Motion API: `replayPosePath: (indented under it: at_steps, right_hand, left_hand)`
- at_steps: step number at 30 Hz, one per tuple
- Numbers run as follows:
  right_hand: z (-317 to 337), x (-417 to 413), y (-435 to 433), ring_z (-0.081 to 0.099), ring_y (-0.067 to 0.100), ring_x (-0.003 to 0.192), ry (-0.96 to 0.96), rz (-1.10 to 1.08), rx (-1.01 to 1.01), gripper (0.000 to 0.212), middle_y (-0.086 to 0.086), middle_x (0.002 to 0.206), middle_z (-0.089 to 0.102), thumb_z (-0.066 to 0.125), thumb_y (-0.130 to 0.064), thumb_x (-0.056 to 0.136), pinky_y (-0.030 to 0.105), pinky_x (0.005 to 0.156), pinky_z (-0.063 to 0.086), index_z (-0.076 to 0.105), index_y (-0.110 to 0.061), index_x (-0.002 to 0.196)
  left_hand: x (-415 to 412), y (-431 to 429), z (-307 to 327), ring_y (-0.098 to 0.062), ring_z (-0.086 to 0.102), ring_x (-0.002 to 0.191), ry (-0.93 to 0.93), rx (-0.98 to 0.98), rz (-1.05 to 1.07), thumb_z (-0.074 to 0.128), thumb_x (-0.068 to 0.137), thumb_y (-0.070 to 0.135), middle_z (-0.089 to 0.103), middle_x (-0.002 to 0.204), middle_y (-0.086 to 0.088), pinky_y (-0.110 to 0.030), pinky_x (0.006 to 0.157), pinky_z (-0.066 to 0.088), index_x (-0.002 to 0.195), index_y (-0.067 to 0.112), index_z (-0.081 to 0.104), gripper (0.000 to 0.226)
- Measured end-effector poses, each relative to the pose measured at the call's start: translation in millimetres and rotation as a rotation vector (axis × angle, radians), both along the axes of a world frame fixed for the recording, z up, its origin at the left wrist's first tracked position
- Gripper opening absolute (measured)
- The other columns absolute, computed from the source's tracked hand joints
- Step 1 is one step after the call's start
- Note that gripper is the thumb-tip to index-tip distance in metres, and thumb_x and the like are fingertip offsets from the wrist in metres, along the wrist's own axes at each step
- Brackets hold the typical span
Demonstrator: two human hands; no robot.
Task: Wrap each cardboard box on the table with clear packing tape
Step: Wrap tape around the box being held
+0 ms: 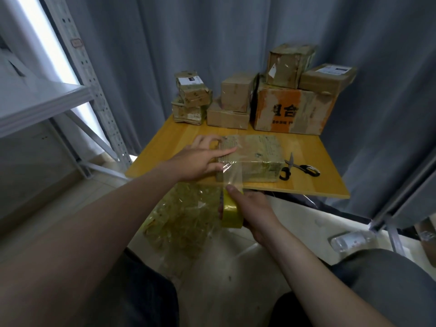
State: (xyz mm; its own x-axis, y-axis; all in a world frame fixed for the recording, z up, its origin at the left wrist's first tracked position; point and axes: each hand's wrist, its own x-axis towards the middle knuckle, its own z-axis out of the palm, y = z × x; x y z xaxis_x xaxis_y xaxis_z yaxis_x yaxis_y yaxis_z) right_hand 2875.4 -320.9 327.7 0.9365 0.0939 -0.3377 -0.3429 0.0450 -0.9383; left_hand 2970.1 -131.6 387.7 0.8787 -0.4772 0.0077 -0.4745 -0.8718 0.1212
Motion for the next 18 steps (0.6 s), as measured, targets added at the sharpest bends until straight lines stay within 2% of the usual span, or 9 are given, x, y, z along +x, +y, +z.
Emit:
replayPosePath:
  at_steps: [2,4,6,8,10,11,14,16,18]
  right_hand:
    - [-4.5,-3.1,2.4,0.076,0.029,0.076,-0.041,0.010,-0.001,0.029,0.019,0.087,0.078,0.067,-0.031,0.100,0.043,0.079,0.061,0.075,-0.003,0.106]
    - [-7.4,-4.0,0.9,0.075,0.025,0.078,-0.063,-0.005,-0.028,0.024,0.014,0.085,0.079,0.066,-0.026,0.100,0.042,0.080,0.062,0.077,-0.004,0.103]
    - [-5.2,-2.9,-3.2,0.074,0.018,0.071,-0.078,-0.032,-0.032,0.021,0.008,0.079,0.079,0.065,-0.022,0.101,0.029,0.064,0.061,0.078,-0.006,0.094]
    - [-1.1,-2.0,-6.1,0.071,0.013,0.063,-0.090,-0.053,-0.021,0.021,0.003,0.071,0.077,0.065,-0.020,0.101,0.022,0.053,0.054,0.077,-0.009,0.088]
    - [2.2,-4.1,-5.9,0.070,0.011,0.062,-0.089,-0.035,-0.021,0.021,0.000,0.069,0.075,0.066,-0.022,0.101,0.021,0.053,0.052,0.076,-0.010,0.086]
    - [3.5,-6.4,-4.8,0.072,0.013,0.069,-0.082,-0.013,-0.040,0.022,0.001,0.073,0.076,0.067,-0.025,0.100,0.022,0.058,0.053,0.077,-0.010,0.089]
    - [4.8,-10.4,-3.7,0.074,0.030,0.092,-0.024,0.075,-0.124,0.035,0.017,0.099,0.078,0.071,-0.037,0.096,0.040,0.079,0.059,0.078,-0.004,0.103]
    - [9.3,-7.2,-12.0,0.071,0.026,0.081,-0.040,0.174,-0.275,0.042,0.017,0.096,0.077,0.070,-0.041,0.096,0.042,0.076,0.060,0.076,0.001,0.102]
    - [20.5,-0.5,-29.5,0.061,0.020,0.065,-0.093,0.204,-0.507,0.044,0.009,0.076,0.070,0.069,-0.044,0.095,0.032,0.062,0.050,0.075,-0.001,0.088]
  left_hand:
    - [-7.8,-5.6,1.0,-0.023,0.037,0.123,-0.033,-0.015,0.064,0.049,0.102,0.056,0.036,0.138,-0.002,-0.041,0.096,0.041,0.152,0.064,0.015,0.061]
    - [-18.1,-10.3,3.7,-0.019,0.051,0.101,0.017,-0.087,0.114,0.055,0.102,0.047,0.056,0.122,-0.004,-0.037,0.075,0.044,0.156,0.055,0.015,0.068]
    - [-27.9,-12.2,4.3,-0.021,0.061,0.082,0.076,-0.157,0.201,0.061,0.100,0.032,0.067,0.102,-0.006,-0.038,0.064,0.049,0.160,0.045,0.006,0.082]
    - [-40.4,-13.2,1.1,-0.027,0.066,0.074,0.178,-0.246,0.305,0.056,0.102,0.025,0.068,0.089,-0.010,-0.043,0.066,0.054,0.159,0.030,0.005,0.077]
    - [-59.2,-19.8,-3.5,-0.029,0.072,0.080,0.382,-0.476,0.395,0.049,0.106,0.034,0.073,0.093,-0.009,-0.044,0.071,0.058,0.152,0.021,0.014,0.059]
    - [-69.6,-26.0,-7.0,-0.028,0.073,0.084,0.489,-0.589,0.443,0.047,0.106,0.043,0.073,0.098,-0.008,-0.042,0.072,0.058,0.149,0.021,0.017,0.056]
    - [-87.6,-49.2,-22.9,-0.025,0.068,0.098,0.636,-0.821,0.588,0.058,0.099,0.052,0.062,0.119,-0.006,-0.039,0.081,0.057,0.146,0.023,0.026,0.063]
    - [-85.3,-61.6,-34.8,-0.022,0.063,0.099,0.615,-0.975,0.686,0.069,0.095,0.038,0.058,0.122,-0.005,-0.037,0.080,0.057,0.144,0.023,0.037,0.060]
    - [-82.4,-67.0,-38.7,-0.019,0.062,0.090,0.607,-1.114,0.733,0.072,0.093,0.024,0.060,0.117,-0.005,-0.032,0.068,0.055,0.140,0.023,0.047,0.053]
